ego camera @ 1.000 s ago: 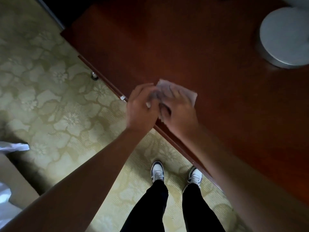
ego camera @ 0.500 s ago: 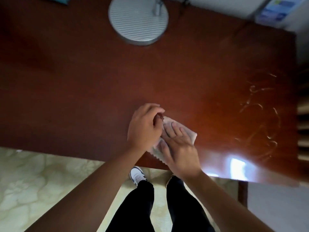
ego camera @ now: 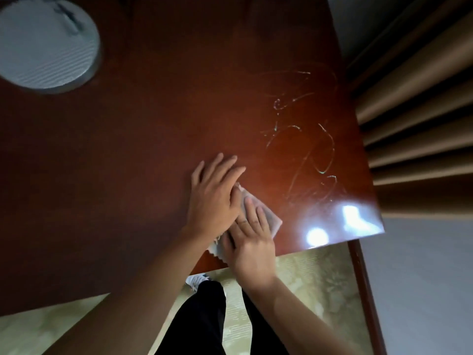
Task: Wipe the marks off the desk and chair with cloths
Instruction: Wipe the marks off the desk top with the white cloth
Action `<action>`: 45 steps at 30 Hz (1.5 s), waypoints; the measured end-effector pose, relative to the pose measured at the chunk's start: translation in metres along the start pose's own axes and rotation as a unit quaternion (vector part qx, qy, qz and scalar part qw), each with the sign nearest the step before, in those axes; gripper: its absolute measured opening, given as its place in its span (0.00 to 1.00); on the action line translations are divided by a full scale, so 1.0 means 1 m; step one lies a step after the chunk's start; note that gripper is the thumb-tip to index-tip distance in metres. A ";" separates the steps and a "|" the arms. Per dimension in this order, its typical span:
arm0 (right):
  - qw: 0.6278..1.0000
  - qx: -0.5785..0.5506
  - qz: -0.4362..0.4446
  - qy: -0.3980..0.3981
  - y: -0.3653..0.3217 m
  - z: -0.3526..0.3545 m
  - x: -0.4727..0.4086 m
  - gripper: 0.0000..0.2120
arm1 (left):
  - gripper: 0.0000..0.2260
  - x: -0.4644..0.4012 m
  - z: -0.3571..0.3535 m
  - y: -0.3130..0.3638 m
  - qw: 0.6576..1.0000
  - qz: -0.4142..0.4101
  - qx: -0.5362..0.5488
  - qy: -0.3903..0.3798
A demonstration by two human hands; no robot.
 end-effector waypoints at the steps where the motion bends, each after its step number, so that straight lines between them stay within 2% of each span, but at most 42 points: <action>1: 1.000 -0.004 0.016 -0.001 0.010 0.005 -0.003 0.18 | 0.18 -0.005 -0.005 0.002 1.000 -0.007 -0.013 -0.007; 3: 1.000 0.005 0.002 0.000 0.046 0.023 -0.009 0.17 | 0.19 -0.009 -0.012 0.003 0.999 -0.010 -0.036 -0.008; 6: 0.995 0.035 -0.091 0.019 0.117 0.057 -0.014 0.17 | 0.19 -0.006 -0.024 0.010 0.997 -0.010 -0.074 -0.013; 9: 0.986 0.026 -0.157 0.047 0.120 0.058 -0.009 0.19 | 0.21 -0.002 -0.027 0.013 0.995 -0.004 -0.099 -0.012; 11: 0.992 0.001 -0.125 0.034 0.080 0.037 -0.001 0.20 | 0.21 -0.003 -0.025 0.015 0.995 0.004 -0.097 -0.009; 13: 0.998 -0.027 -0.053 0.009 0.038 0.018 0.007 0.14 | 0.22 -0.003 -0.023 0.014 0.996 0.009 -0.086 -0.006; 15: 0.999 -0.033 -0.005 -0.004 0.034 0.015 0.008 0.10 | 0.23 -0.002 -0.022 0.013 0.996 0.013 -0.083 -0.007; 17: 1.000 -0.018 0.010 -0.017 0.060 0.025 0.003 0.13 | 0.23 -0.002 -0.022 0.013 0.996 0.016 -0.086 -0.002; 19: 0.999 0.001 -0.043 0.002 0.104 0.045 -0.004 0.19 | 0.24 -0.002 -0.024 0.014 0.995 0.015 -0.094 -0.008; 22: 0.983 0.016 -0.170 0.068 0.158 0.075 -0.012 0.18 | 0.23 -0.001 -0.026 0.014 0.995 0.015 -0.102 -0.008; 25: 0.972 0.005 -0.216 0.094 0.128 0.067 0.000 0.19 | 0.23 -0.002 -0.027 0.012 0.995 0.009 -0.097 -0.013; 29: 0.993 -0.018 -0.104 0.048 0.043 0.024 0.013 0.19 | 0.22 -0.003 -0.026 0.011 0.998 0.019 -0.066 -0.009; 32: 0.998 -0.004 -0.050 0.027 0.055 0.026 0.008 0.20 | 0.23 -0.005 -0.028 0.017 0.998 -0.010 -0.062 -0.023; 34: 0.992 -0.004 -0.118 0.038 0.104 0.044 -0.001 0.21 | 0.23 -0.010 -0.030 0.027 0.997 -0.038 -0.061 -0.027; 37: 0.957 0.030 -0.266 0.115 0.199 0.093 -0.017 0.19 | 0.21 -0.018 -0.042 0.055 0.993 -0.092 -0.060 -0.033; 38: 0.943 0.036 -0.300 0.138 0.217 0.106 -0.017 0.18 | 0.20 -0.020 -0.047 0.065 0.992 -0.106 -0.058 -0.038; 40: 0.929 0.033 -0.329 0.166 0.209 0.106 -0.014 0.18 | 0.20 -0.025 -0.055 0.074 0.992 -0.104 -0.054 -0.044; 42: 0.943 0.006 -0.301 0.145 0.158 0.079 -0.002 0.16 | 0.20 -0.030 -0.061 0.078 0.991 -0.107 -0.059 -0.048; 44: 0.974 -0.013 -0.202 0.100 0.095 0.050 0.015 0.08 | 0.20 -0.033 -0.067 0.082 0.986 -0.138 -0.072 -0.061; 45: 0.985 -0.010 -0.152 0.080 0.080 0.044 0.022 0.09 | 0.20 -0.033 -0.069 0.083 0.983 -0.154 -0.077 -0.068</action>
Point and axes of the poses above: each hand's wrist, its own x-axis away from the middle knuckle, its own z-axis out of the back of the hand, y = z × x, the point moved 8 cm from there along -x, towards the middle knuckle, and after that the axes turned 4 degrees about -z, right-handed, at the moved point
